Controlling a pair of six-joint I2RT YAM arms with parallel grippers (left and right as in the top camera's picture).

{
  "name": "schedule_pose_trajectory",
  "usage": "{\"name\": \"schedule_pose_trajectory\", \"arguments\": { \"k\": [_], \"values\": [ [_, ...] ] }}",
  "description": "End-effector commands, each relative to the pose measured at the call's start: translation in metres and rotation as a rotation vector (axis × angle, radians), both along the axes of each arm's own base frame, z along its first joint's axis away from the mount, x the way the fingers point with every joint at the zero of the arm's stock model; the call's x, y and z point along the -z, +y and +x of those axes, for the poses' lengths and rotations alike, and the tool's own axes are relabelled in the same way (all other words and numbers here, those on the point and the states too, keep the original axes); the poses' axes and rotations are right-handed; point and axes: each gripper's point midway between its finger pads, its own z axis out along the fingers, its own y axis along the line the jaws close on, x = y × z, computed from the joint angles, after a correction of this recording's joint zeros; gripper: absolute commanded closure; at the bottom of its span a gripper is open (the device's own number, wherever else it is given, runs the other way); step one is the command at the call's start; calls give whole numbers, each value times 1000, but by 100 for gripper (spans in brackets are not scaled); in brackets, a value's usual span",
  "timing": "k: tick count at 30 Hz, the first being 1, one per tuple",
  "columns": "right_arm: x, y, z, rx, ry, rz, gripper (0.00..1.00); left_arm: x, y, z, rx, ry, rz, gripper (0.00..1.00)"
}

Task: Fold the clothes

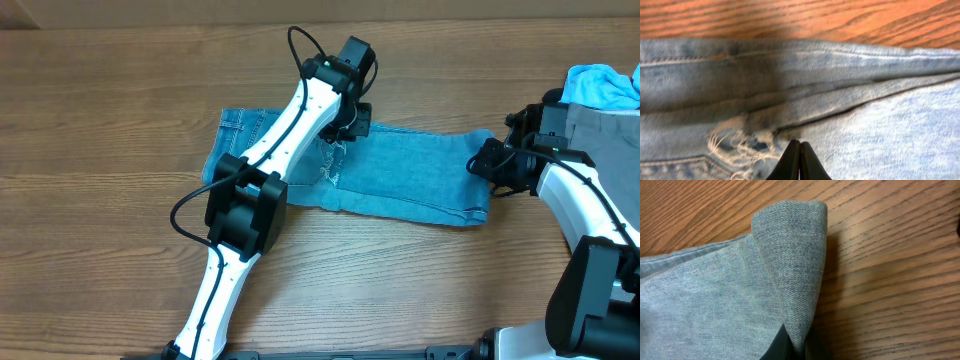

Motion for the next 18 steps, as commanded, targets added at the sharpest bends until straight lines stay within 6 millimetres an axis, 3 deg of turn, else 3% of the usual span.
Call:
{"name": "schedule_pose_trajectory", "arguments": {
  "k": [1,10,13,16,18],
  "values": [
    [-22,0,11,-11,-64,-14,96,13,-2,1,-6,-14,17,96],
    [-21,0,9,-11,-54,-13,96,46,0,3,-38,-28,23,96],
    [-19,1,6,-11,-39,-10,96,47,7,13,-71,-59,37,96],
    [-19,0,4,-9,-33,-9,96,15,14,34,-103,-110,8,96],
    [-20,-3,5,-2,-37,-10,96,-22,23,47,-128,-153,-14,96]
  ]
}}
